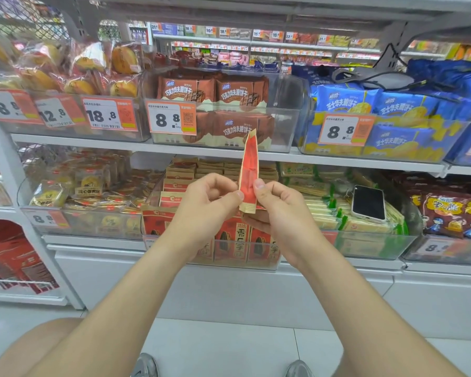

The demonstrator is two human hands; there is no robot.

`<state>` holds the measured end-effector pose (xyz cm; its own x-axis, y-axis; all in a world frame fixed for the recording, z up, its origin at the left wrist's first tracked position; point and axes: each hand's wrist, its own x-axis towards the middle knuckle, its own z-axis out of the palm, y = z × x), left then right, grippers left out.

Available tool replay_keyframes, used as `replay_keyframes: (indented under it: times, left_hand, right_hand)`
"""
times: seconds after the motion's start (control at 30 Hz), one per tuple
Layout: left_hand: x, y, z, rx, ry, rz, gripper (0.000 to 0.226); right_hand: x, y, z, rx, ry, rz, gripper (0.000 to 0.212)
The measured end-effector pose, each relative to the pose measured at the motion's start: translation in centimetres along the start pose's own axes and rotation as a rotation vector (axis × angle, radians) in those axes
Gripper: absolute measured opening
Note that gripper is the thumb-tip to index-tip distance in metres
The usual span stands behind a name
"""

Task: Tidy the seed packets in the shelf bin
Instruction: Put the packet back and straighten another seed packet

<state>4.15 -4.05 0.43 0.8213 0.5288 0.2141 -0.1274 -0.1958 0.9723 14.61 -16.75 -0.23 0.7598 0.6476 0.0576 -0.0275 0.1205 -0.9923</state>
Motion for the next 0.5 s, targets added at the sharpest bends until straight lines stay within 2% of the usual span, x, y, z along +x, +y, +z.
replay_keyframes:
  times: [0.1,0.17,0.27,0.4,0.43,0.5]
  left_hand:
    - [-0.06,0.6,0.28,-0.095,-0.04,-0.037,0.043]
    - [0.03,0.66,0.26,-0.147,-0.085,-0.044,0.055]
    - [-0.16,0.46,0.42,-0.223,-0.121,-0.041,0.043]
    - [-0.31,0.38,0.45,-0.317,-0.072,-0.01,0.036]
    - [-0.11,0.39,0.3,-0.367,-0.039,-0.008,0.033]
    - [0.22,0.43,0.06,-0.47,0.006,-0.021,0.03]
  right_hand:
    - [-0.15,-0.06,0.08,-0.112,-0.039,-0.036,0.035]
    - [-0.29,-0.02,0.01,-0.231,-0.024,-0.097,0.025]
    - [-0.54,0.24,-0.11,-0.402,0.049,-0.225,0.011]
    - [-0.93,0.1,-0.05,-0.692,0.197,-0.496,0.024]
    - [-0.87,-0.13,-0.1,-0.687,0.215,-0.518,0.03]
    - [-0.61,-0.36,-0.17,-0.559,0.216,-0.445,0.042]
